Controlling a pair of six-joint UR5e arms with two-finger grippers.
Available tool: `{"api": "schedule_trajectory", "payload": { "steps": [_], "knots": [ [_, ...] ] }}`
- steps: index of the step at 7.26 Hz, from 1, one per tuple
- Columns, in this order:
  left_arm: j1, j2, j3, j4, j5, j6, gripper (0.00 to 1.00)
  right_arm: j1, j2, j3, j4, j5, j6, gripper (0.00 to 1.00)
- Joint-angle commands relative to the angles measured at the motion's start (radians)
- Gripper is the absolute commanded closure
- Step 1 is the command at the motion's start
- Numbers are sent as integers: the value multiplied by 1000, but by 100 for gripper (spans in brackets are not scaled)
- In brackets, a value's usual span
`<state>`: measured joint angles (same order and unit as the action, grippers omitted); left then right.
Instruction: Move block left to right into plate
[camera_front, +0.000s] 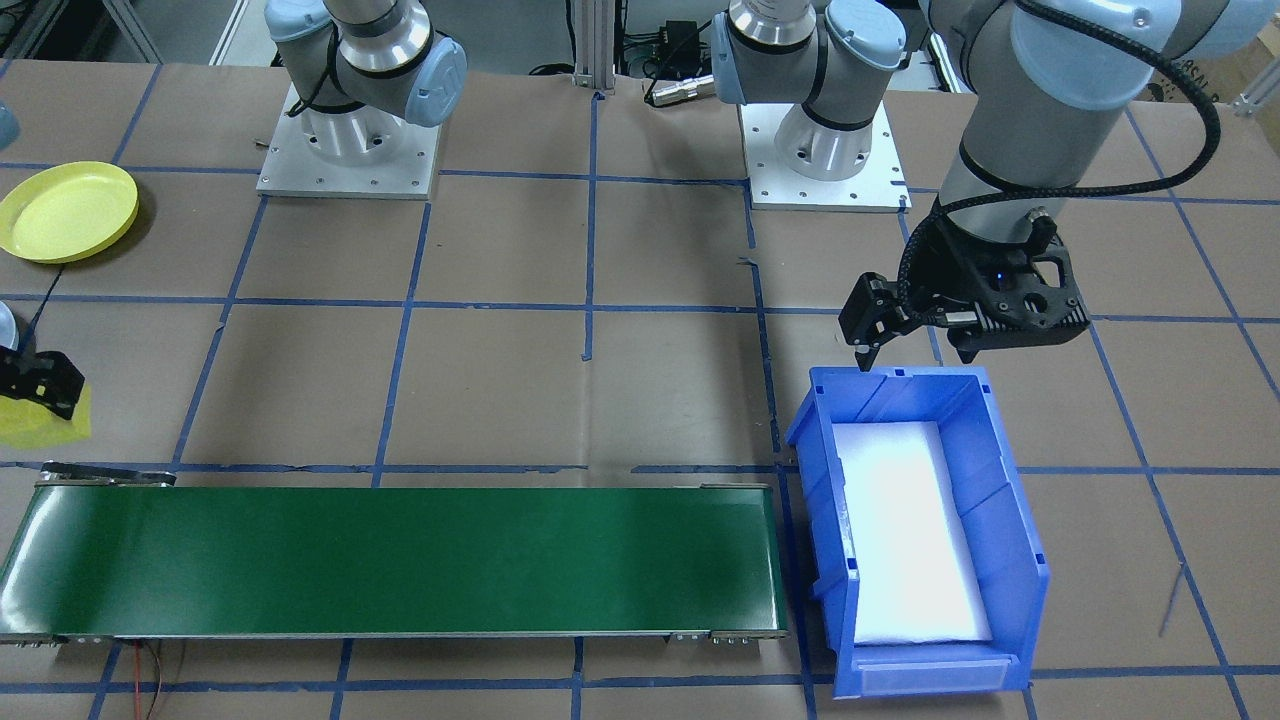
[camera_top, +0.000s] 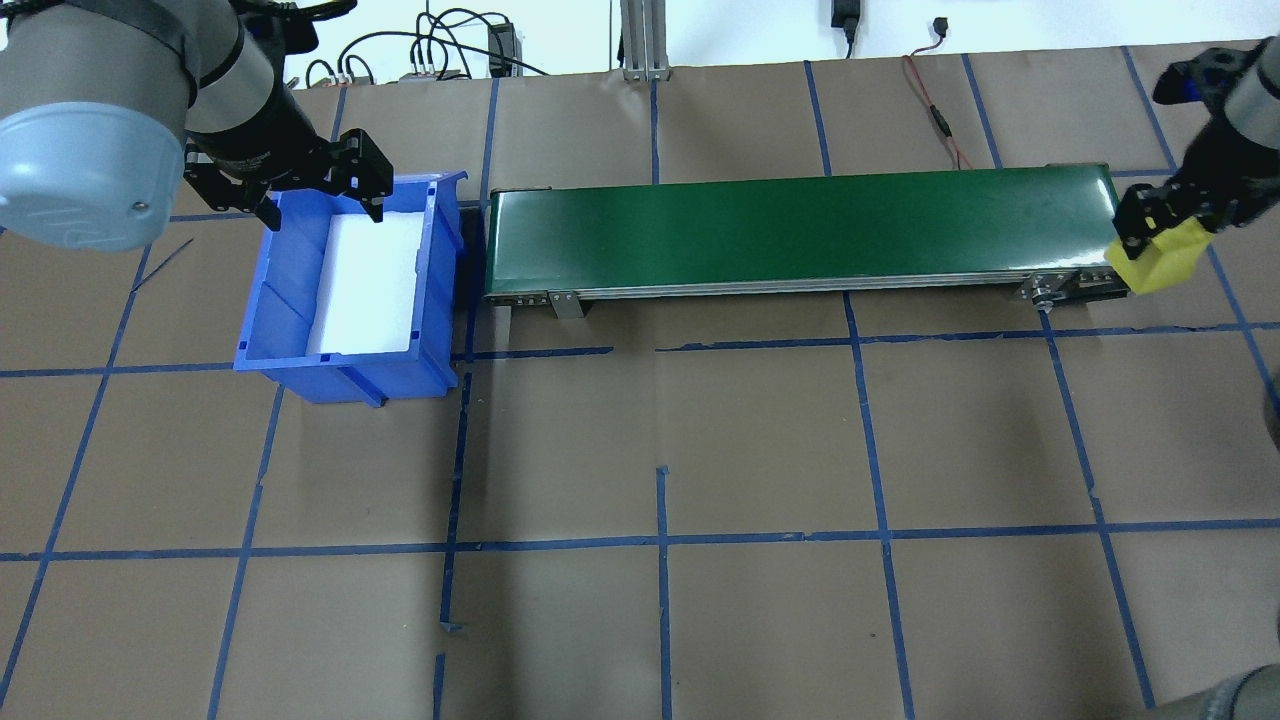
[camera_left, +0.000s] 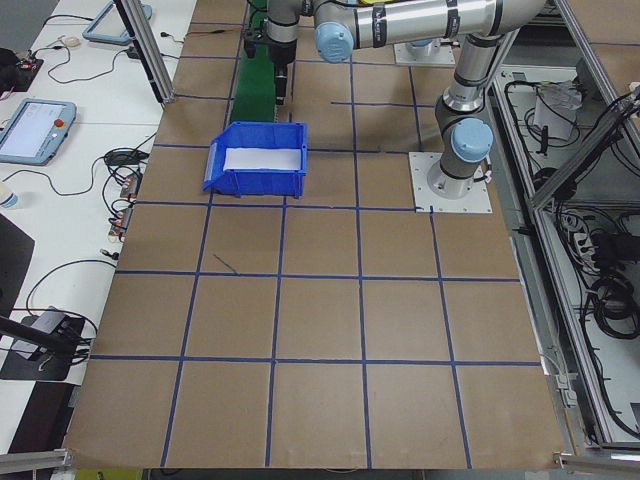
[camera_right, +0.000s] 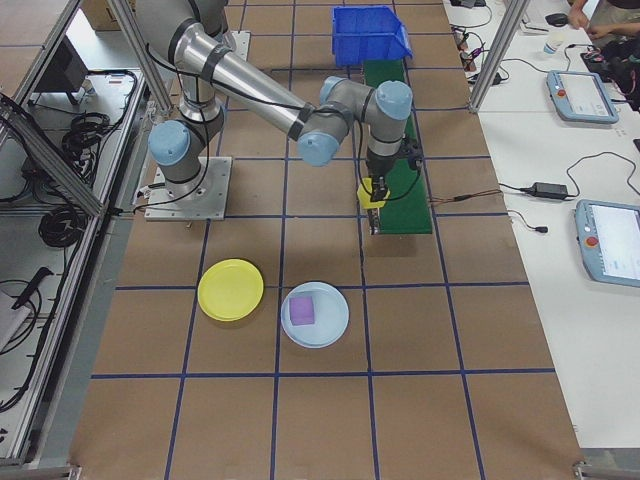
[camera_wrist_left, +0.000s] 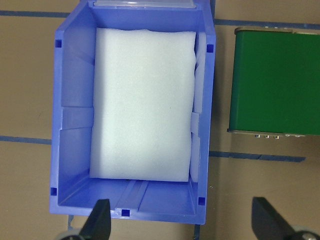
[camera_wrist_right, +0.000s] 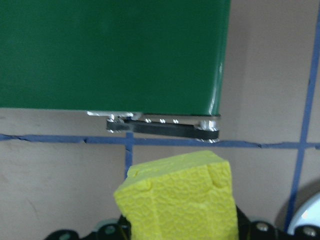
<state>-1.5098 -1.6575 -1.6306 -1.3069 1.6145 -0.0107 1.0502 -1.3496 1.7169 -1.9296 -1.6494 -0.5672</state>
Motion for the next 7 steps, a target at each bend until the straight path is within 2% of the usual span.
{"api": "schedule_trajectory", "payload": {
  "steps": [1,2,3,5,7],
  "knots": [
    [-1,-1,0,0,-4,0,0,-221,-65,75,17,-26,-219,76],
    [-1,-1,0,0,-4,0,0,-336,-65,99,14,-33,-256,75],
    [-1,-1,0,0,-4,0,0,-449,-66,142,18,-74,-267,75],
    [-1,-1,0,0,-5,0,0,-583,-71,275,6,-90,-296,75],
    [-1,-1,0,0,-5,0,0,-689,-82,289,17,-136,-336,75]
  ]
}}
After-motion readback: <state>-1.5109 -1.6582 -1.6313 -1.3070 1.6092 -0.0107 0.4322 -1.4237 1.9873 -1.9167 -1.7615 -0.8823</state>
